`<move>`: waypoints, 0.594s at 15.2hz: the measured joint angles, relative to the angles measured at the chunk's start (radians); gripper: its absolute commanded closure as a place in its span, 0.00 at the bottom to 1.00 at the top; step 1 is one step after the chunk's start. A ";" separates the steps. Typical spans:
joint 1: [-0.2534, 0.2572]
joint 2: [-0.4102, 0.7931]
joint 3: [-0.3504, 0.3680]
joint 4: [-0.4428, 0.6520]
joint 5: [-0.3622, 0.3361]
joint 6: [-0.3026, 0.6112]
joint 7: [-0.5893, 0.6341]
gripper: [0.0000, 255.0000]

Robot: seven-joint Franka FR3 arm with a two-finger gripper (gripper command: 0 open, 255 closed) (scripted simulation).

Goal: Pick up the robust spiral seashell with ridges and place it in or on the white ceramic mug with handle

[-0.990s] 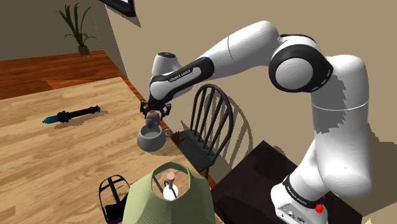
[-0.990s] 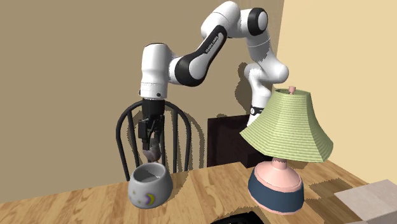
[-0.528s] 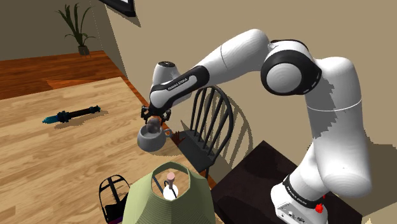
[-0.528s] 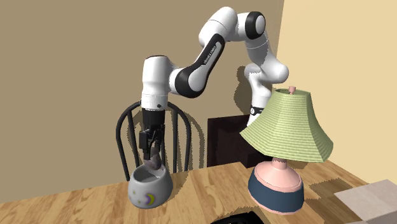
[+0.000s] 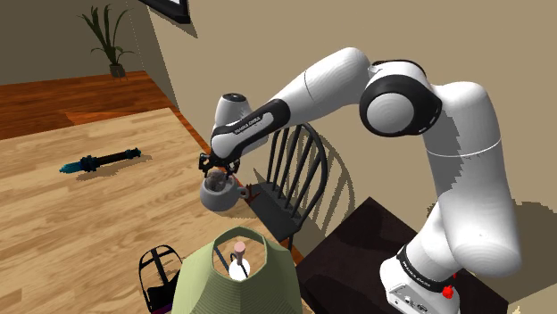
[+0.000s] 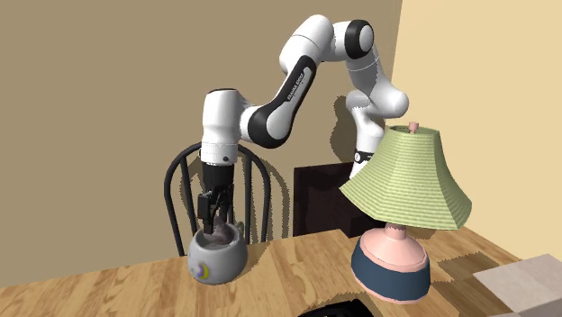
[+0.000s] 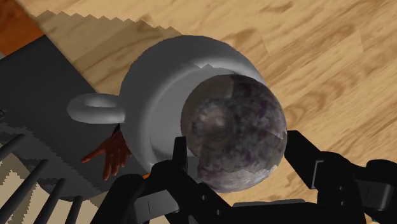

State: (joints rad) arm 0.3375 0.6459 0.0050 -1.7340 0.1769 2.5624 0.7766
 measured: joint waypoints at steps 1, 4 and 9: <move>0.000 0.000 0.000 0.000 0.000 0.000 0.000 1.00; 0.001 0.001 0.000 0.001 0.000 0.000 0.000 0.00; 0.001 0.002 0.001 0.000 0.000 -0.001 0.000 0.00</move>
